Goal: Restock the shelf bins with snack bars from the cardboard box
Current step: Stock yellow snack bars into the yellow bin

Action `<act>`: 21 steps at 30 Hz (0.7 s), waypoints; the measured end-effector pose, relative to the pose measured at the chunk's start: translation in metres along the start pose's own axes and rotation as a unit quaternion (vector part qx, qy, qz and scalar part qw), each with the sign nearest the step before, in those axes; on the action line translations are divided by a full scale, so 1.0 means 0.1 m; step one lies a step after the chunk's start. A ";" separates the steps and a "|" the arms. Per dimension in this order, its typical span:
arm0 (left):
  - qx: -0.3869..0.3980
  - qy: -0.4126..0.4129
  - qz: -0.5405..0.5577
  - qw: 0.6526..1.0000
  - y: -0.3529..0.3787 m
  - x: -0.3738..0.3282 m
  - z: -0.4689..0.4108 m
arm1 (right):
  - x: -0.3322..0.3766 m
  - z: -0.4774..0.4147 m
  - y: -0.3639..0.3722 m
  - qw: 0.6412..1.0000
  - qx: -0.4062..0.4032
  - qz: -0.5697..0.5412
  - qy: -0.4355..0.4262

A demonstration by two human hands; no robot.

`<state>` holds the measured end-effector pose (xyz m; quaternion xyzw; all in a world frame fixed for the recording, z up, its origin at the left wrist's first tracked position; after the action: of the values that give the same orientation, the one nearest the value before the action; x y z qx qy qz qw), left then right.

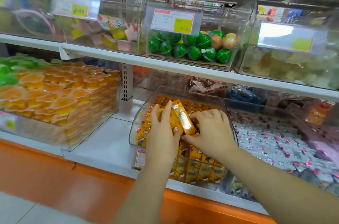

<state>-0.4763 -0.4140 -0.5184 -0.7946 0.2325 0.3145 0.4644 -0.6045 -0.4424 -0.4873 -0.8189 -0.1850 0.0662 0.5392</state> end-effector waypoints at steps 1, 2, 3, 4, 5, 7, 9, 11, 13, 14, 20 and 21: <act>-0.006 -0.008 0.009 1.000 -0.01 0.00 -0.01 | 0.00 -0.02 -0.01 1.000 -0.010 0.004 -0.013; -0.012 -0.016 0.021 1.000 -0.03 0.00 -0.02 | 0.00 -0.03 -0.02 1.000 -0.018 -0.004 -0.021; -0.018 -0.023 0.036 0.999 -0.05 0.01 -0.04 | -0.01 -0.05 -0.04 0.999 -0.026 -0.032 -0.021; -0.025 -0.029 0.053 0.998 -0.10 0.02 -0.05 | -0.03 -0.05 -0.06 0.996 -0.036 -0.080 -0.013; -0.032 -0.036 0.069 0.996 -0.15 0.04 -0.07 | -0.06 -0.05 -0.09 0.990 -0.042 -0.138 0.002; -0.039 -0.042 0.101 0.993 -0.27 0.08 -0.09 | -0.12 -0.01 -0.17 0.966 -0.042 -0.252 0.032; -0.031 -0.042 0.152 0.987 -0.37 0.11 -0.09 | -0.16 0.06 -0.24 0.928 -0.021 -0.368 0.060; -0.019 -0.046 0.227 0.973 -0.43 0.13 -0.07 | -0.15 0.14 -0.31 0.893 0.005 -0.444 0.072; -0.013 -0.044 0.269 0.962 -0.47 0.13 -0.05 | -0.13 0.19 -0.37 0.876 0.015 -0.476 0.073; -0.013 -0.041 0.276 0.960 -0.48 0.12 -0.03 | -0.13 0.21 -0.39 0.875 0.019 -0.478 0.071; -0.108 -0.013 0.258 0.960 -0.61 0.05 0.02 | -0.13 0.28 -0.54 0.912 -0.016 -0.407 0.040; -0.129 0.000 0.242 0.962 -0.66 0.02 0.03 | -0.13 0.29 -0.56 0.915 -0.027 -0.401 0.037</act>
<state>-0.4324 -0.3808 -0.4822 -0.7680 0.3753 0.4446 0.2679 -0.6389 -0.4029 -0.4492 -0.6923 -0.4791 -0.1907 0.5048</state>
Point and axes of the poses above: each hand's wrist, its own z-axis away from the middle knuckle, its own y-axis out of the palm, x = y × z, the point moved 4 cm from there along -z, towards the middle knuckle, and after that the axes turned 5 degrees about -z, right-handed, at the moved point
